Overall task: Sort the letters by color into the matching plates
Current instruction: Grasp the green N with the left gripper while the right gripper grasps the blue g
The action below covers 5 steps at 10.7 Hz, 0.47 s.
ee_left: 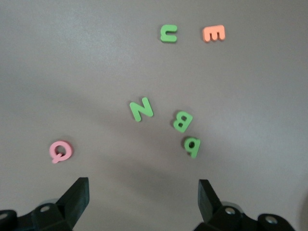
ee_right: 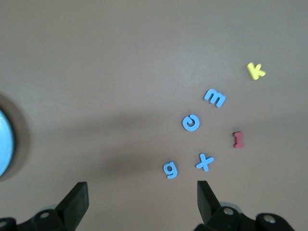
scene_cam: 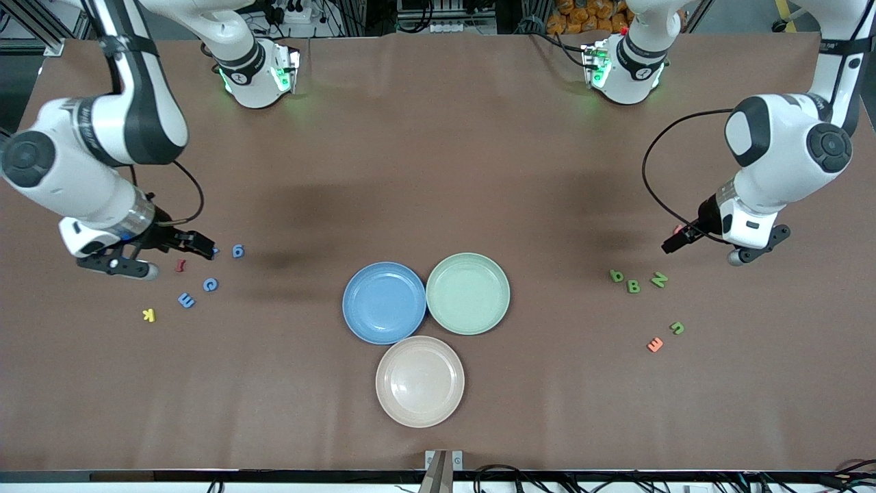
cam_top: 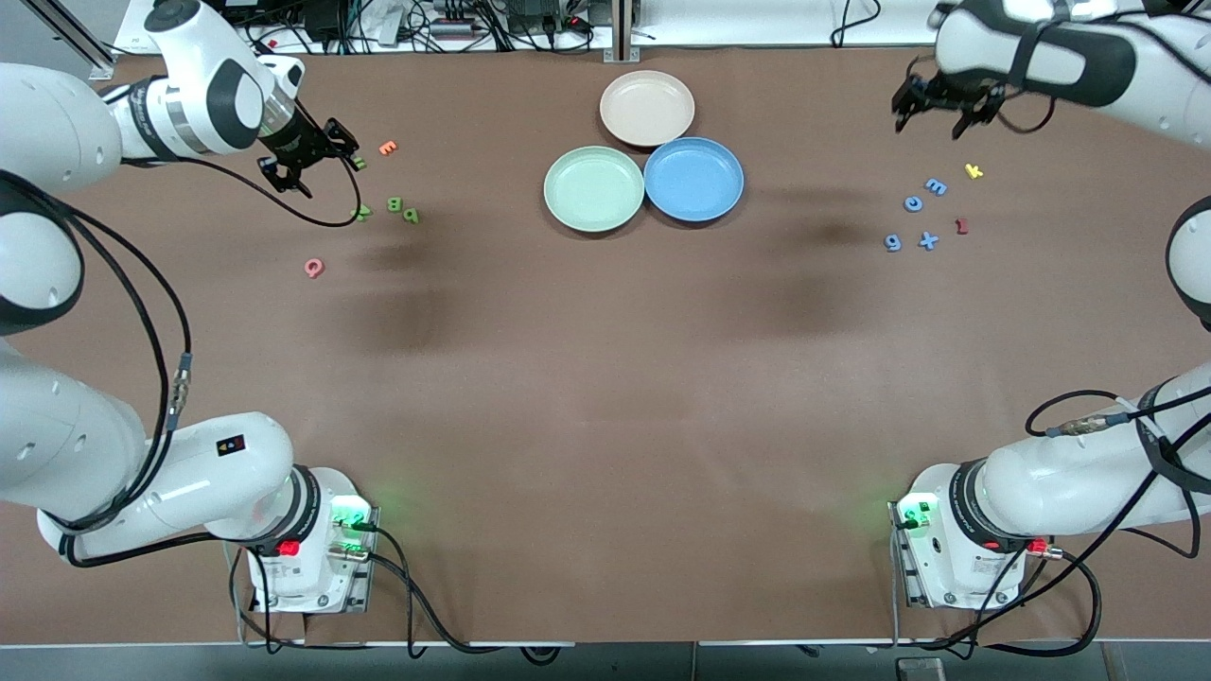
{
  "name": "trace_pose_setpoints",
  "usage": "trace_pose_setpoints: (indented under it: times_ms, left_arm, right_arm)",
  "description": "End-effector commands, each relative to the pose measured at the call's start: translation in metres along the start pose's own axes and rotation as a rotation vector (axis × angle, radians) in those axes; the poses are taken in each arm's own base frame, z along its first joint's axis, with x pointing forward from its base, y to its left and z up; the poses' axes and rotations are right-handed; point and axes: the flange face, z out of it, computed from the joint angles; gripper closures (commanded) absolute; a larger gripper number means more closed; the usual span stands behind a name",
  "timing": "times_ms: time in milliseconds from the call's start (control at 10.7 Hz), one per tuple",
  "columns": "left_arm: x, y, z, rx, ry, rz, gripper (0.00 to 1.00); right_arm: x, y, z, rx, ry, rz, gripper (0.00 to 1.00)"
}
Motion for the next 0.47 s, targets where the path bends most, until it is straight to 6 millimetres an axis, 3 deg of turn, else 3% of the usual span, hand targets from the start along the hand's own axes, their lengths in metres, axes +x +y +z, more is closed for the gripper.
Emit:
trace_pose_setpoints:
  times_ms: [0, 187, 373]
  left_arm:
    - [0.013, -0.001, 0.034, -0.007, 0.024, -0.139, 0.00]
    - [0.021, -0.002, 0.078, 0.066, 0.040, -0.239, 0.00]
    - [0.029, 0.003, 0.100, 0.115, 0.067, -0.320, 0.00]
  right_arm:
    - [-0.026, 0.006, 0.055, -0.010, -0.047, -0.099, 0.00]
    - [-0.038, 0.009, 0.088, -0.013, -0.062, -0.111, 0.00]
    - [-0.041, 0.007, 0.111, -0.016, -0.069, -0.120, 0.00]
